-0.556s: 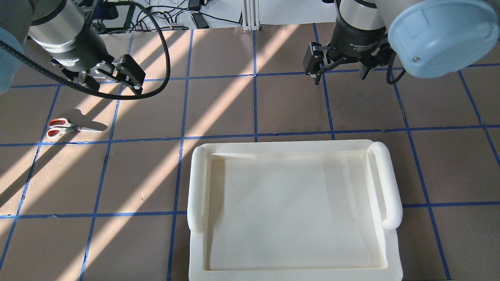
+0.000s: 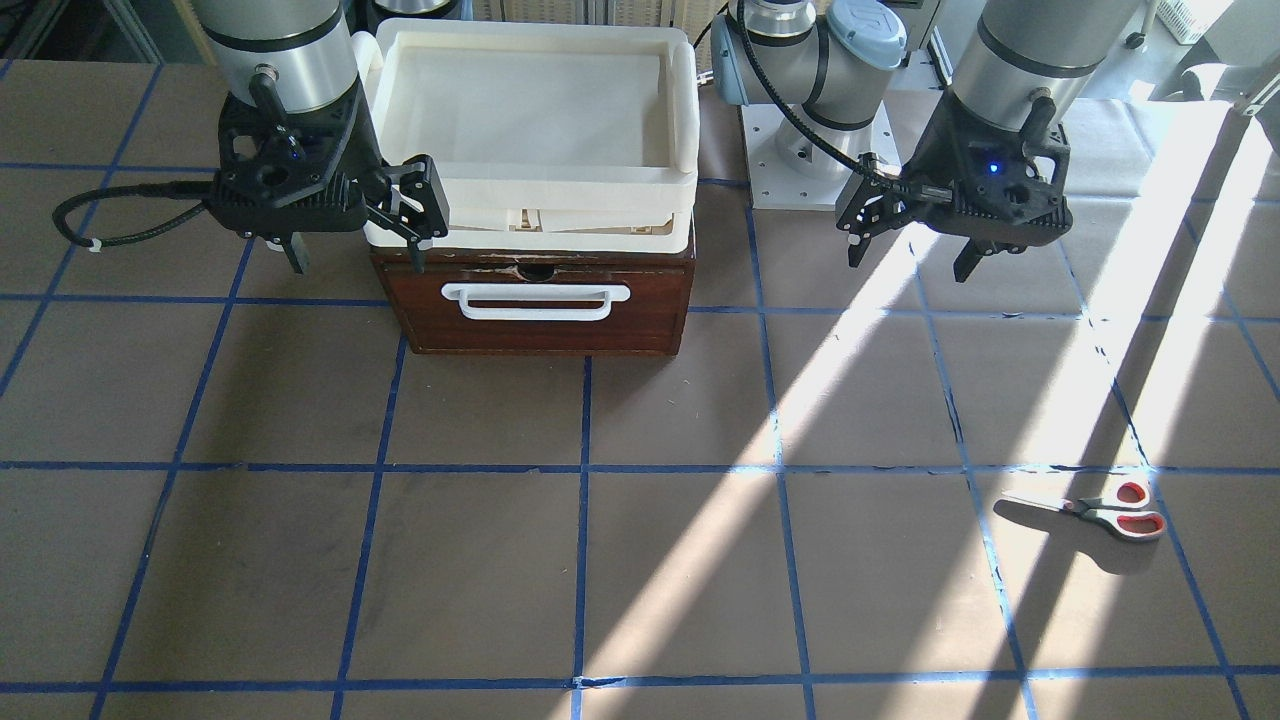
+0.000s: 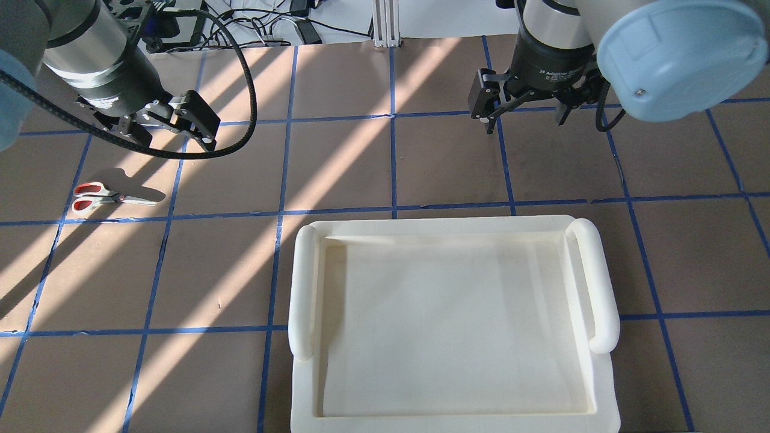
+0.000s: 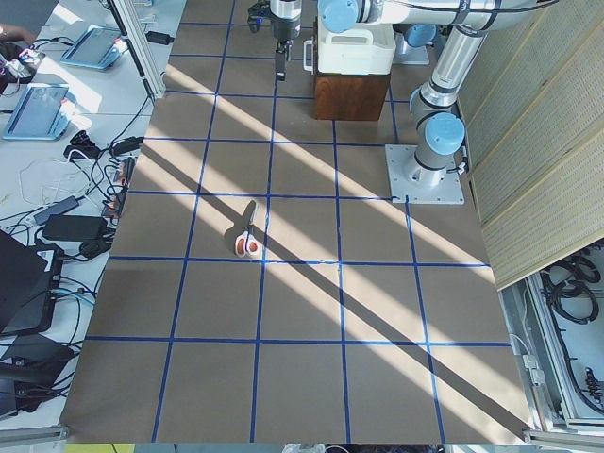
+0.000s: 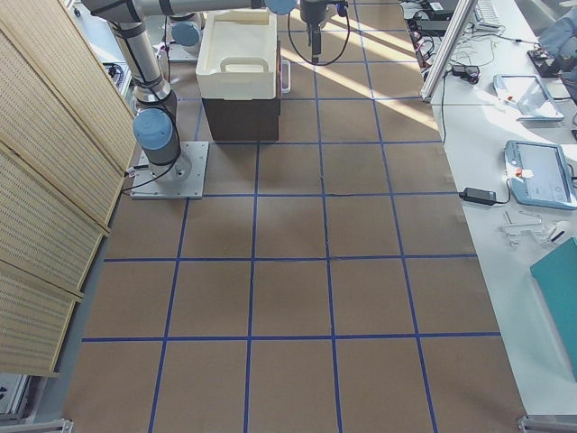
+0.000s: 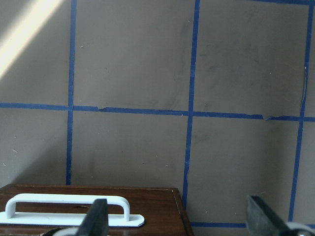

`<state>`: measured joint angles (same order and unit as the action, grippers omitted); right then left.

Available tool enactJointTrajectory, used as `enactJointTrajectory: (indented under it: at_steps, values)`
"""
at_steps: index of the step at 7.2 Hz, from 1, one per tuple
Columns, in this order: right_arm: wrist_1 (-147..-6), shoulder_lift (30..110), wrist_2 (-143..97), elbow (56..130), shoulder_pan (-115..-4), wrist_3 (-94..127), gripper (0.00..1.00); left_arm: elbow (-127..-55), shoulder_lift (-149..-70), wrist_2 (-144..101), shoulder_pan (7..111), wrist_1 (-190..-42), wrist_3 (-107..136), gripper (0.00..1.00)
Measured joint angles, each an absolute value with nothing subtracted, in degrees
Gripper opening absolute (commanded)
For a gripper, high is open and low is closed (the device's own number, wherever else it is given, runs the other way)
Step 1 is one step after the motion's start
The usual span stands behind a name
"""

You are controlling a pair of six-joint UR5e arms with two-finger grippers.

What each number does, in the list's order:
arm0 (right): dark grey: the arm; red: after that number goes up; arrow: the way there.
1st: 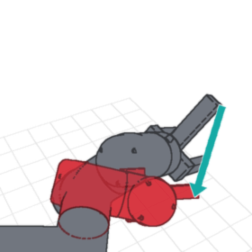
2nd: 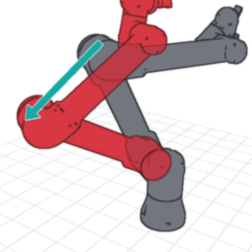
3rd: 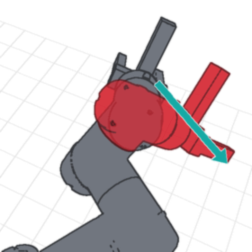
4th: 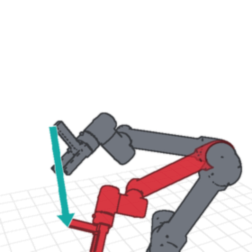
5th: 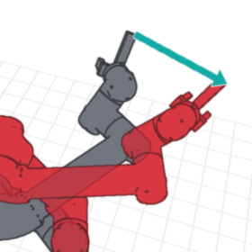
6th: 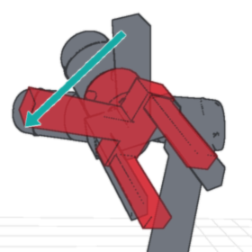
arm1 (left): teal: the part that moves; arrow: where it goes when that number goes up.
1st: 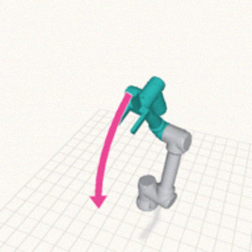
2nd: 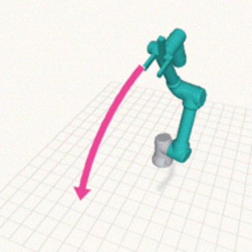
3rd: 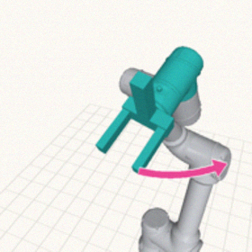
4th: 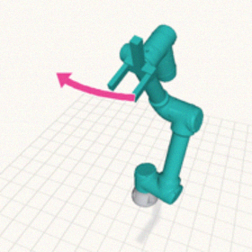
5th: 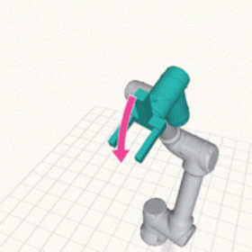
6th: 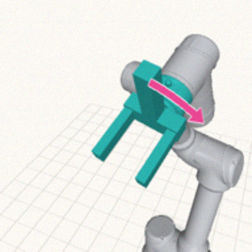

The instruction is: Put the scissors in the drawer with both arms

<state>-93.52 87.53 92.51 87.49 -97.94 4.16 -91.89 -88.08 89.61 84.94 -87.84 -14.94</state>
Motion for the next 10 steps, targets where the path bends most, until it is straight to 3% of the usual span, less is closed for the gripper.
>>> enactJointTrajectory:
  at_steps: [4,10]
  values:
    - [-92.3,81.3,91.8,87.9,-103.1,0.4,1.0,-92.2,-88.8,89.8,75.0,-87.8,-43.1,1.0]
    - [-92.5,71.3,84.0,82.9,-106.1,-45.8,0.99,-93.3,-97.9,91.6,64.7,-79.7,-84.5,1.0]
